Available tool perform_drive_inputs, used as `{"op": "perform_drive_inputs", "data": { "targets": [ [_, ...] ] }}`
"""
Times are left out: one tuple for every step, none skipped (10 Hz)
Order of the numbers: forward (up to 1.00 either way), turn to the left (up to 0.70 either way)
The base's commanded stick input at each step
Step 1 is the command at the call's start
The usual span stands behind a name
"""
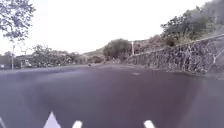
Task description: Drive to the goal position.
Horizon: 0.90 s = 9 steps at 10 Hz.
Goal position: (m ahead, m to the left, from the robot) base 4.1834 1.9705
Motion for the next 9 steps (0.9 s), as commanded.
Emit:
{"op": "perform_drive_inputs", "data": {
  "targets": [
    [0.7, 0.0],
    [0.7, 0.0],
    [0.7, 0.0],
    [0.7, 0.0],
    [0.7, 0.0],
    [0.7, 0.0],
    [0.7, 0.0],
    [0.7, 0.0],
    [0.7, 0.0]
  ]
}}
